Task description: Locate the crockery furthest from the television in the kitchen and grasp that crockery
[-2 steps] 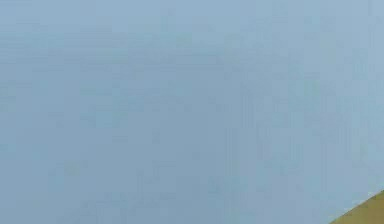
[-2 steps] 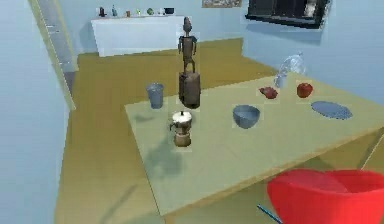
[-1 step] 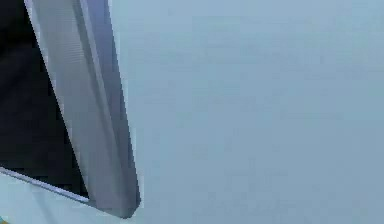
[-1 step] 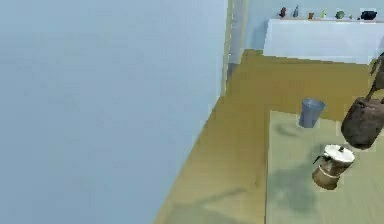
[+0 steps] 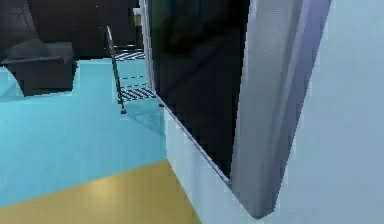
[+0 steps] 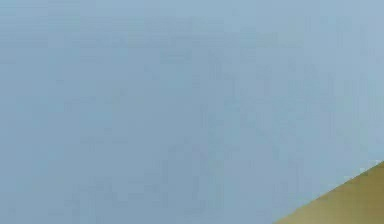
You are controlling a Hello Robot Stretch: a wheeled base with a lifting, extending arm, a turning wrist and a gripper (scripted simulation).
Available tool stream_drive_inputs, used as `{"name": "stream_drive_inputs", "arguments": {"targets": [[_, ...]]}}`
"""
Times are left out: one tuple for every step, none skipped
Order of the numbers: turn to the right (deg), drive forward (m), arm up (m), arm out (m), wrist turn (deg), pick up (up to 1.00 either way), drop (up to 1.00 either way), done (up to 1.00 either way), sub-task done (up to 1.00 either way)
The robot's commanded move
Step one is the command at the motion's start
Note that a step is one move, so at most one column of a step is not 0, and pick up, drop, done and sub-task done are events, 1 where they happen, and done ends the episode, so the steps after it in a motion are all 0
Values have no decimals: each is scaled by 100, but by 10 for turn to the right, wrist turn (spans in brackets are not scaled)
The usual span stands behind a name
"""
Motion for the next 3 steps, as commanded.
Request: {"name": "stream_drive_inputs", "arguments": {"targets": [[-450, 0, 0, 0, 0, 0, 0, 0, 0], [-390, 0, 0, 0, 0, 0, 0, 0, 0], [0, 75, 0, 0, 0, 0, 0, 0, 0]]}}
